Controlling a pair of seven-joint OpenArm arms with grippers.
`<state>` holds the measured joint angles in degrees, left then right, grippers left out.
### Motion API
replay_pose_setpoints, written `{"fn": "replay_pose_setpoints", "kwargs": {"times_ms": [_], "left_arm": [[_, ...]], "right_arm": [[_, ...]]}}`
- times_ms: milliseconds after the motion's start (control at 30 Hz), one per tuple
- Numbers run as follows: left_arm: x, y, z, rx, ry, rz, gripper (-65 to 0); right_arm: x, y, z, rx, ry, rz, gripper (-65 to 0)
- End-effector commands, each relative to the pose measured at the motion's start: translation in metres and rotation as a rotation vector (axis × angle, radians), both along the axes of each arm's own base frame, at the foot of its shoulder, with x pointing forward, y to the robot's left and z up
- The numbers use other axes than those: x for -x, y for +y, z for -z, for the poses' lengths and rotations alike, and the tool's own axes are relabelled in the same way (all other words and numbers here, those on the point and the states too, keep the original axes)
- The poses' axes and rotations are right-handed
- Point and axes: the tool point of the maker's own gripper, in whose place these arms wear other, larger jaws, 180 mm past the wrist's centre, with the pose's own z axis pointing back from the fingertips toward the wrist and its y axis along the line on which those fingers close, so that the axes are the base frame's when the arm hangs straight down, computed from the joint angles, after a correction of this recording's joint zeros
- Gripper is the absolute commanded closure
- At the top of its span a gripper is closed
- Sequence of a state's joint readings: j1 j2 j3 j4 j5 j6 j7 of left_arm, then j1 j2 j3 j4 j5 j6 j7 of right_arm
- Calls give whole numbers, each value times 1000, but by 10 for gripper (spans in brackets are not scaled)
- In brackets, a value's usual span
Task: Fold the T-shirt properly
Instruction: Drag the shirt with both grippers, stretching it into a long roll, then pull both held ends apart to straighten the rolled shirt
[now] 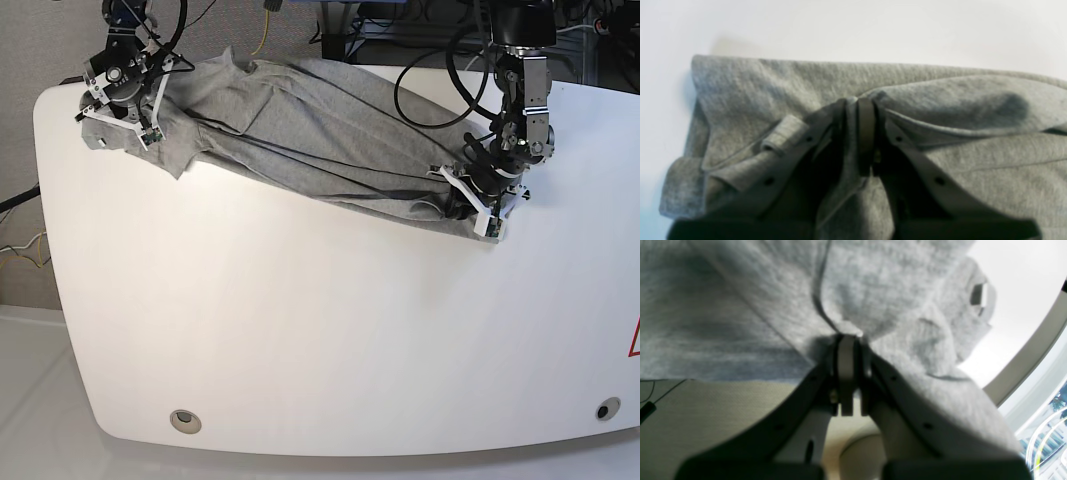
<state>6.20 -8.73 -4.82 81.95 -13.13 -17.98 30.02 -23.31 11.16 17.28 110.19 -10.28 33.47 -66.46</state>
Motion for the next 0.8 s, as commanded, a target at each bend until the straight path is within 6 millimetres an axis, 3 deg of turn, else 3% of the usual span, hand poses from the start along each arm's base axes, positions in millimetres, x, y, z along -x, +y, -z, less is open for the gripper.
{"fn": "replay_pose_setpoints", "kwargs": {"times_ms": [0, 400, 767], "left_arm": [[37, 9, 36, -88, 198, 14, -32], [40, 13, 38, -95, 203, 11, -32], [46, 14, 40, -96, 214, 11, -32]], "right_arm": [[5, -8, 9, 10, 38, 13, 0], [3, -3, 49, -78, 67, 44, 0], [-17, -2, 46, -88, 31, 48, 0]]}}
